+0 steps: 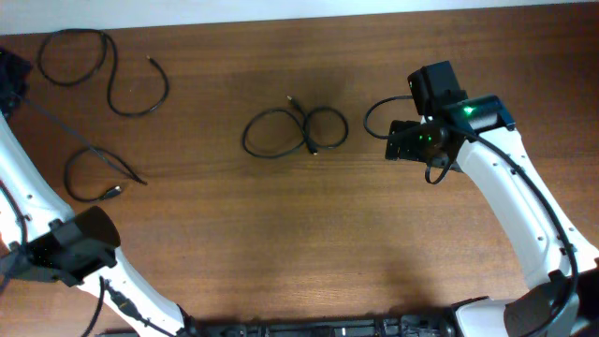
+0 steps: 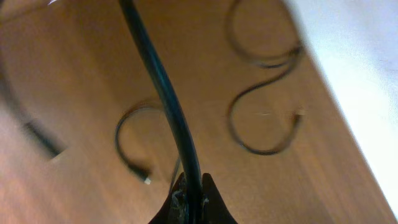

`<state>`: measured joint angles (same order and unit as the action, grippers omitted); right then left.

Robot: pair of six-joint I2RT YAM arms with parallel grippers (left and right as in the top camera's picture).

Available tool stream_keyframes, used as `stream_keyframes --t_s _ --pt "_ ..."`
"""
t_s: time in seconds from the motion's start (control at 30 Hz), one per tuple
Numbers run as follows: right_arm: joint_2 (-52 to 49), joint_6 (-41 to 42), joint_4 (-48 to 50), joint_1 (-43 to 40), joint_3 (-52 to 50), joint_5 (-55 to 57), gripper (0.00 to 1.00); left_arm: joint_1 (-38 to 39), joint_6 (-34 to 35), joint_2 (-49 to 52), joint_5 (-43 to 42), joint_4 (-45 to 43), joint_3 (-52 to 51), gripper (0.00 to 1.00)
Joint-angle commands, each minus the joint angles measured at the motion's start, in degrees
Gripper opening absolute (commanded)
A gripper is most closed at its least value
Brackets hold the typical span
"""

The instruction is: Untangle cables

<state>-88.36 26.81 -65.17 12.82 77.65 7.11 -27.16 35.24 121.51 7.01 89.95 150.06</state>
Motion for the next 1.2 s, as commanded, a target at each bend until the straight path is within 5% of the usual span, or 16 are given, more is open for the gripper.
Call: stream_keyframes --t_s 0.0,0.17,0.53,0.8,0.93,1.07,1.1,1.17 --pt "-0.2 0.0 0.0 -0.1 0.0 1.1 0.98 -1.6 12.4 0.6 4.8 -1.5 -7.9 0.0" --pt "-0.2 0.0 0.0 -0.1 0.0 1.1 0.99 -3.5 19.5 0.6 4.8 -8.9 -21.4 0.0" --pt "-0.2 0.0 0.0 -0.1 0.0 1.1 0.98 -7.1 19.5 0.6 5.5 -25.5 -32.5 0.02" --pt "-0.2 0.0 0.0 -0.1 0.0 1.1 0.98 -7.0 11.1 0.6 7.6 -30.6 -32.5 0.0" --pt "-0.2 0.0 0.0 -0.1 0.0 1.1 0.98 -7.0 1.4 1.3 7.6 -33.7 -32.8 0.0" --pt "-0.2 0.0 0.0 -0.1 0.0 1.1 0.98 -6.9 0.9 2.9 7.3 -32.6 -32.9 0.43" --pt "-0.2 0.0 0.0 -0.1 0.0 1.1 0.98 -6.8 0.9 3.6 7.2 -32.0 -32.9 0.61" --pt "-0.2 0.0 0.0 -0.1 0.0 1.1 0.98 -6.8 -0.7 4.4 7.2 -31.3 -32.9 0.76"
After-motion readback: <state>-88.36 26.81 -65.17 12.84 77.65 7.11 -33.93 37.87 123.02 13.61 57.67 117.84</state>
